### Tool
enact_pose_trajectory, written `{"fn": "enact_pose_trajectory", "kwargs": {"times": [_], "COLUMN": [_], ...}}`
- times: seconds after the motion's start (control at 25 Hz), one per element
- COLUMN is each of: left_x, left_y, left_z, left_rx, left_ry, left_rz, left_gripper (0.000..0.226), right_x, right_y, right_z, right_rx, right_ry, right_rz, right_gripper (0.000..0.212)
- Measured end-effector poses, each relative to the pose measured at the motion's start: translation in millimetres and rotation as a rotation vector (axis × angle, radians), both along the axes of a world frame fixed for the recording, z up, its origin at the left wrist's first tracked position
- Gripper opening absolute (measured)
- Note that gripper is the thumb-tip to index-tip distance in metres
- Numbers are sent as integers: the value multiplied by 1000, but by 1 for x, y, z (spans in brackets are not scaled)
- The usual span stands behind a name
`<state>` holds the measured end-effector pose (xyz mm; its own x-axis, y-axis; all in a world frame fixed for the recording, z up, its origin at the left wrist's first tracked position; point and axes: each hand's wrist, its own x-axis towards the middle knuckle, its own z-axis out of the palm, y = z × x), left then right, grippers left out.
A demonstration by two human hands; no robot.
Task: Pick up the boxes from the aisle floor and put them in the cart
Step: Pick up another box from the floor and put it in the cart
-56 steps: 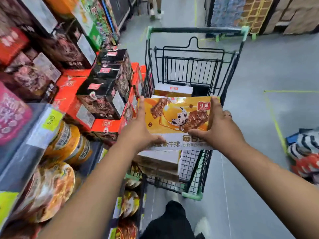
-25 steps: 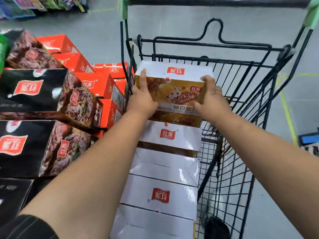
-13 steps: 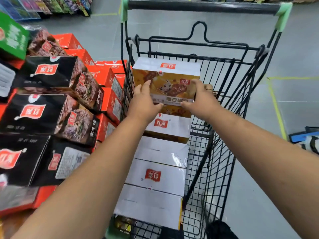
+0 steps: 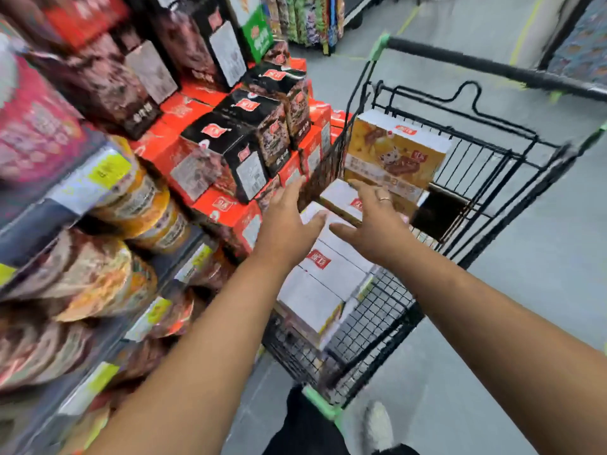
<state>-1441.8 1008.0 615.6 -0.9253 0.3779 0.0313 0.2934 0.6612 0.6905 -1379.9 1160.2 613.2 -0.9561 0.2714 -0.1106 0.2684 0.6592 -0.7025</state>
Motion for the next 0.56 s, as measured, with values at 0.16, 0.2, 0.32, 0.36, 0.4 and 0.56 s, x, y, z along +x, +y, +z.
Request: {"fn": "enact_pose_trajectory", "kwargs": {"times": [0.16, 0.2, 0.32, 0.36, 0.4, 0.56], "left_x": [67, 82, 127, 144, 163, 249], "left_y": [-79, -99, -168, -192, -218, -319], "left_z": [32, 39, 62, 69, 76, 100], "left_rx": [51, 54, 8, -25, -55, -68], "left_ry": [51, 60, 130, 157, 176, 201], "left_rz": [216, 252, 356, 392, 430, 630], "left_gripper": [59, 58, 56, 56, 56, 54], "right_x": [32, 39, 59, 66, 75, 121], "right_y": [-70, -88, -151, -175, -200, -307], "right_z": [30, 37, 58, 65, 73, 97], "right_rx": [-56, -51, -48, -56, -60, -80], "right_ry": [125, 139, 189, 214, 228, 251], "right_rz": [212, 261, 417, 475, 541, 768], "right_gripper": [71, 71, 75, 76, 76, 75]}}
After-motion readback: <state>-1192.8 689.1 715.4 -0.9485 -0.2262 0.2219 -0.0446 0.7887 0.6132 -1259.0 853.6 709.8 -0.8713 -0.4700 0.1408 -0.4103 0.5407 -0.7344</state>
